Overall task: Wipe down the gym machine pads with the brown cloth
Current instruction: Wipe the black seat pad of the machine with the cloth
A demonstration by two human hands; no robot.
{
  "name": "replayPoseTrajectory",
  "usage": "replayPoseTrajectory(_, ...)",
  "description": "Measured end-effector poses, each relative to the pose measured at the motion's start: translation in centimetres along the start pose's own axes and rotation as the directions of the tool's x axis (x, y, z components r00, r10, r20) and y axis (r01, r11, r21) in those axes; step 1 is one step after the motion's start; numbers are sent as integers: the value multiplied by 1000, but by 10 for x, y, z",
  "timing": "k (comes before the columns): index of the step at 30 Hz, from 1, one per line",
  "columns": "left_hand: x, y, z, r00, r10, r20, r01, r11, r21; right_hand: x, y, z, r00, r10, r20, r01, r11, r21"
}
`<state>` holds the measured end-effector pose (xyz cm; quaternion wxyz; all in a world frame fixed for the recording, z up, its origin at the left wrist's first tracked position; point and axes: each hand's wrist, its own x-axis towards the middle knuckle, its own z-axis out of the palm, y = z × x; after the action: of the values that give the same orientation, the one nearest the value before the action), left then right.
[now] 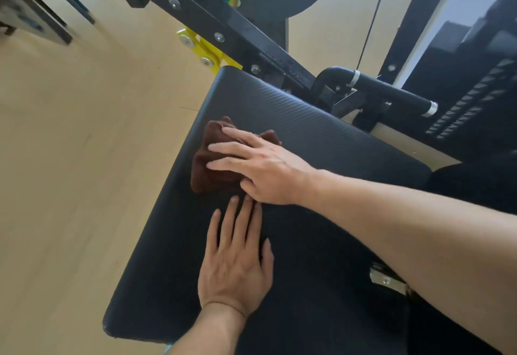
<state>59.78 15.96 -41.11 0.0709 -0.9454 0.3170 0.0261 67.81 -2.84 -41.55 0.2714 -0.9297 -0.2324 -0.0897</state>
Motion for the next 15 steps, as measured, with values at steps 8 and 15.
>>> replayPoseTrajectory(8, -2, -2, 7, 993, 36, -110, -39, 999, -30, -115, 17, -6, -27, 933, -358, -918, 119, 379)
replayPoseTrajectory(15, -2, -1, 6, 995, 37, -91, -38, 999, -5, -36, 0, -12, -216, 949, -230, -690, 18, 724)
